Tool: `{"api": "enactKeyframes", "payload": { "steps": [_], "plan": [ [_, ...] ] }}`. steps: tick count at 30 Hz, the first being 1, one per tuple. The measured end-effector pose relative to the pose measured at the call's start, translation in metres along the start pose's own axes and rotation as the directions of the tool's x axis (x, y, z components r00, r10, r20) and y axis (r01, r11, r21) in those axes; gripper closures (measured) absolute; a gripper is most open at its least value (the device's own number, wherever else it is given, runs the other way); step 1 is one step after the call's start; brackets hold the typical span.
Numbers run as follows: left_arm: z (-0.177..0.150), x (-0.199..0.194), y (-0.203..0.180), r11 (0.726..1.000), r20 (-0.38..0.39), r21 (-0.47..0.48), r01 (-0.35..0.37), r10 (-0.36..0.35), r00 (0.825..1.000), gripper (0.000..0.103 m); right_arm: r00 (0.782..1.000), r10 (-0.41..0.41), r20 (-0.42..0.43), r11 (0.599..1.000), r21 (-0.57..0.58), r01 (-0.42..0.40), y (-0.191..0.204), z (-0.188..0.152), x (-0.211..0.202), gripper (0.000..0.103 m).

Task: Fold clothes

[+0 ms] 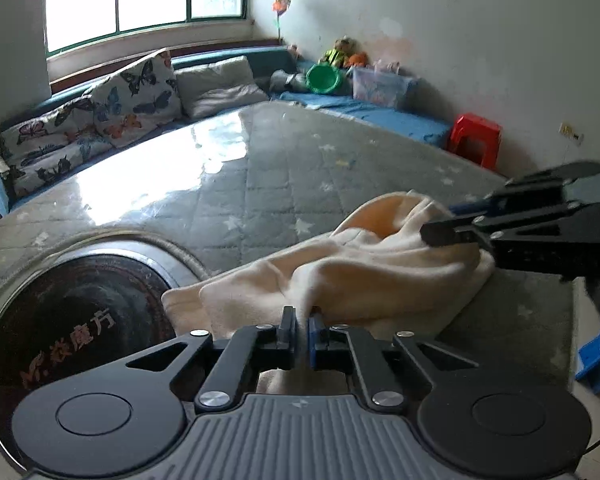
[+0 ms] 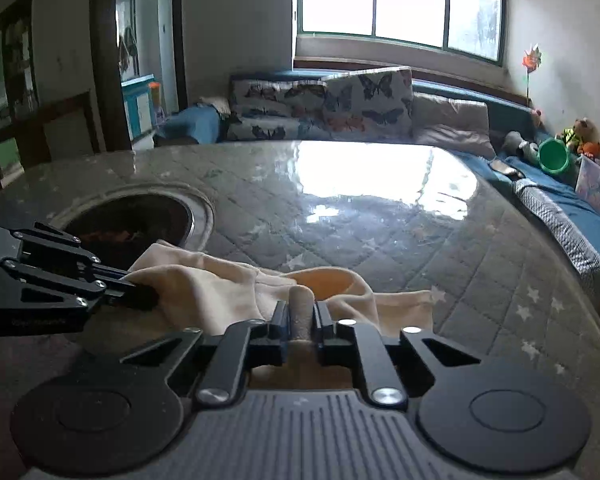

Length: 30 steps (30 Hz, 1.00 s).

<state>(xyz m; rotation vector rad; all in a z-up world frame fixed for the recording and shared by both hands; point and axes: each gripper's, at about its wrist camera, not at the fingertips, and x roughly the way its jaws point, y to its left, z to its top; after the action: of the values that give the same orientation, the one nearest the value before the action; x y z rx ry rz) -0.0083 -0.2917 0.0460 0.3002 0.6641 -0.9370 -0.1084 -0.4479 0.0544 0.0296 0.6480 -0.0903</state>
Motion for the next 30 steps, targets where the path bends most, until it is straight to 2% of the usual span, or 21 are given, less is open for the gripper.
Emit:
{"api": "enactKeyframes", "payload": {
  "steps": [5, 8, 11, 13, 15, 18, 19, 22, 23, 25, 27, 30],
  "plan": [
    [-0.004, -0.036, -0.011, 0.998, 0.069, 0.030, 0.057, -0.058, 0.996, 0.097, 0.997, 0.041, 0.068, 0.999, -0.011, -0.041, 0.008, -0.008, -0.048, 0.095],
    [-0.019, -0.059, -0.023, 0.992, 0.083, 0.082, 0.096, -0.103, 0.991, 0.098, 0.993, 0.083, 0.079, 0.996, -0.038, -0.080, 0.017, -0.017, -0.079, 0.095],
    [-0.038, -0.070, -0.034, 0.980, 0.043, 0.145, 0.135, -0.143, 0.989, 0.097, 0.990, 0.135, 0.042, 0.989, -0.059, -0.133, 0.021, -0.030, -0.099, 0.095],
    [-0.050, -0.076, -0.040, 0.970, 0.011, 0.182, 0.164, -0.169, 0.986, 0.096, 0.980, 0.197, -0.027, 0.978, -0.064, -0.199, 0.025, -0.043, -0.106, 0.093],
    [-0.057, -0.081, -0.041, 0.961, -0.004, 0.197, 0.192, -0.195, 0.981, 0.095, 0.972, 0.222, -0.079, 0.971, -0.067, -0.228, 0.029, -0.054, -0.109, 0.092],
    [-0.055, -0.088, -0.038, 0.965, 0.012, 0.188, 0.184, -0.190, 0.982, 0.086, 0.970, 0.228, -0.086, 0.970, -0.068, -0.234, 0.030, -0.055, -0.116, 0.085],
    [-0.052, -0.090, -0.035, 0.968, 0.024, 0.181, 0.174, -0.182, 0.983, 0.080, 0.971, 0.228, -0.070, 0.971, -0.064, -0.232, 0.029, -0.051, -0.119, 0.083],
    [-0.036, -0.087, -0.024, 0.988, 0.067, 0.104, 0.113, -0.120, 0.990, 0.071, 0.983, 0.183, -0.012, 0.980, -0.079, -0.184, 0.030, -0.033, -0.114, 0.070],
    [-0.028, -0.083, -0.017, 0.994, 0.074, 0.048, 0.094, -0.097, 0.993, 0.063, 0.987, 0.163, 0.004, 0.983, -0.086, -0.162, 0.031, -0.027, -0.109, 0.063],
    [-0.016, -0.073, -0.005, 0.997, 0.075, -0.056, 0.059, -0.054, 0.996, 0.051, 0.990, 0.139, 0.012, 0.986, -0.095, -0.137, 0.032, -0.017, -0.092, 0.062],
    [-0.004, -0.056, 0.007, 0.988, 0.053, -0.150, 0.033, -0.025, 0.998, 0.050, 0.993, 0.120, 0.013, 0.988, -0.098, -0.119, 0.037, -0.007, -0.073, 0.062],
    [0.007, -0.029, 0.021, 0.964, -0.017, -0.261, 0.046, -0.053, 0.998, 0.050, 0.994, 0.107, -0.010, 0.990, -0.089, -0.107, 0.045, 0.007, -0.038, 0.062]
  ]
}}
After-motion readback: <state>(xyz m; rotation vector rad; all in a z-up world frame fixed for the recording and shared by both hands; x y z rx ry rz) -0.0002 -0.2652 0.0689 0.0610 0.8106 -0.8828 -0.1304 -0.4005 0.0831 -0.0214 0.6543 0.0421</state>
